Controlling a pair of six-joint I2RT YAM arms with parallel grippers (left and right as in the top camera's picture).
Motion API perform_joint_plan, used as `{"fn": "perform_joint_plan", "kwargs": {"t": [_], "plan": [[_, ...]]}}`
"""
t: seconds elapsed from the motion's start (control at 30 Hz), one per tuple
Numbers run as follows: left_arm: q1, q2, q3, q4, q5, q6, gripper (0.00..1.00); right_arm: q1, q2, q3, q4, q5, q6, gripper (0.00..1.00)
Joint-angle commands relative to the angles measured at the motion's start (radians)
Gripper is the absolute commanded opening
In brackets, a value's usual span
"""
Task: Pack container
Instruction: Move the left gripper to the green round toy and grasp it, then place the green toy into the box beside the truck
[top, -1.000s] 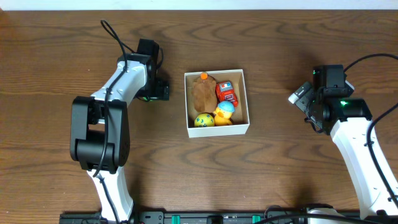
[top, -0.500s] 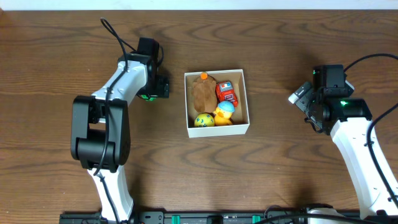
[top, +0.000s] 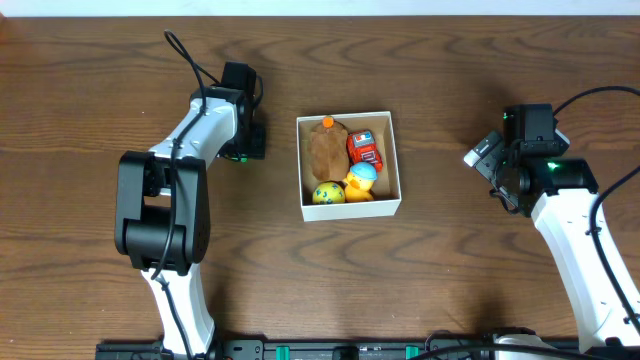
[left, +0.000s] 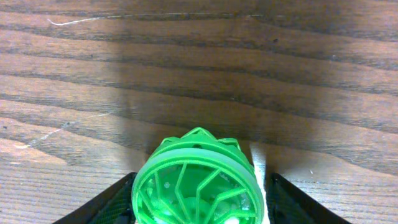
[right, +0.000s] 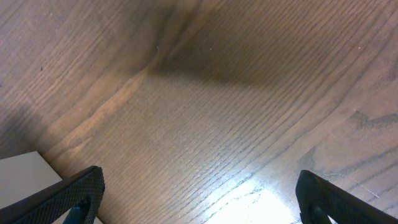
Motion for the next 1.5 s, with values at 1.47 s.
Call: {"fn": "perform_joint_plan", "kwargs": {"t": [1.47], "plan": [[-0.560,-0.385,0.005,0.027,0.212,0.021,0.54,-0.006,-0.007,0.014,-0.002,0.007,-0.008,0.99]]}}
